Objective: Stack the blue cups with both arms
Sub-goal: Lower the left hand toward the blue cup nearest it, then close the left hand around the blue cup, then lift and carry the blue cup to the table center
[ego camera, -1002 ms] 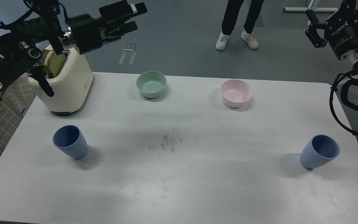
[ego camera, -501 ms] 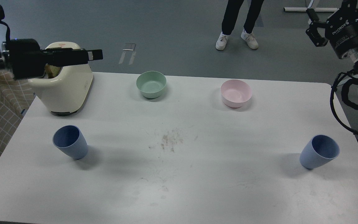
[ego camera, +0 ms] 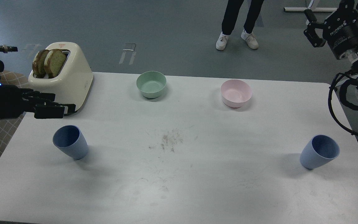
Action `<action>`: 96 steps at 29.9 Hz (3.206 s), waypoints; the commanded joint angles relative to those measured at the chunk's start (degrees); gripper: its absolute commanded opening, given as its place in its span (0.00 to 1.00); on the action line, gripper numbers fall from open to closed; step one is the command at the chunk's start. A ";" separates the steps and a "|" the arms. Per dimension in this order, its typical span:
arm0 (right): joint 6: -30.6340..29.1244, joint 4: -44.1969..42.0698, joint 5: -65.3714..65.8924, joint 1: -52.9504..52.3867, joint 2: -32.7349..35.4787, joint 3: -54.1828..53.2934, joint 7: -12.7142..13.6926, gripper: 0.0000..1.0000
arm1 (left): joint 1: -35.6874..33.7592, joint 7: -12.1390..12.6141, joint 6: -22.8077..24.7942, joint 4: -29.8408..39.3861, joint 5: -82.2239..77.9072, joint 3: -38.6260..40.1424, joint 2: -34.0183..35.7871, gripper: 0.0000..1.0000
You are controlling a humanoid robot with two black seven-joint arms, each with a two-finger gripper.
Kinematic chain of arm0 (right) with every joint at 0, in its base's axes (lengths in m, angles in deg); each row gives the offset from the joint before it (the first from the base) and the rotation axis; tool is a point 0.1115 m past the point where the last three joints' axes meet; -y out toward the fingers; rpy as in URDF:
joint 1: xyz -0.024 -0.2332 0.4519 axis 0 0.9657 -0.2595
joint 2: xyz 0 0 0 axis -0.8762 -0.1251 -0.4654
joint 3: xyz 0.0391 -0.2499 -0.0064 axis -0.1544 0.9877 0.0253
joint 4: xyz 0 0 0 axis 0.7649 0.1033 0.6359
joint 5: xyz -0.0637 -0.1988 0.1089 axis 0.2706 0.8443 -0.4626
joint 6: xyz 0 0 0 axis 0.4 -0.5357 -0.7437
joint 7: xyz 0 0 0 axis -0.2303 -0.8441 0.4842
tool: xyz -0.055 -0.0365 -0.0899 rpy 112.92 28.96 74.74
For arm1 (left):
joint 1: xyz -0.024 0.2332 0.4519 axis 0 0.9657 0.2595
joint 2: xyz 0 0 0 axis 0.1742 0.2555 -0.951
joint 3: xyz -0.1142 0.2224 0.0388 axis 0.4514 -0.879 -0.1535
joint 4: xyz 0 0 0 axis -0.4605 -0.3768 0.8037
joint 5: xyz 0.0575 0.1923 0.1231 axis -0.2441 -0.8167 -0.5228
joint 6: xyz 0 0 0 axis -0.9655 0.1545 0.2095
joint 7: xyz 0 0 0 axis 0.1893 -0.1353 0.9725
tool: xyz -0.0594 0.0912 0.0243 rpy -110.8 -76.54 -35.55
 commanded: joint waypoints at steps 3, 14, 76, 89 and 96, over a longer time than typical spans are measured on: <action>0.00 -0.01 -0.09 0.03 -0.06 0.06 0.00 1.00 | 0.21 0.02 -2.74 -4.54 -0.88 -3.70 -2.84 0.98; 0.00 -0.01 -0.09 0.12 -0.50 -0.03 -0.17 1.00 | 1.97 0.02 -3.45 -8.94 -4.49 -4.14 -5.21 0.98; 0.00 -1.15 0.18 -7.26 -0.50 0.15 -0.09 1.00 | -17.09 0.02 3.46 -2.52 -12.74 -4.57 -27.78 0.00; 0.00 -1.32 0.35 -13.15 -0.50 4.71 0.00 1.00 | -28.78 0.02 3.46 -10.78 -14.86 -18.19 -46.68 0.00; 0.00 -1.32 0.35 -13.86 -1.03 5.33 0.00 1.00 | -32.91 0.02 3.46 -17.37 -15.38 -25.13 -55.56 0.00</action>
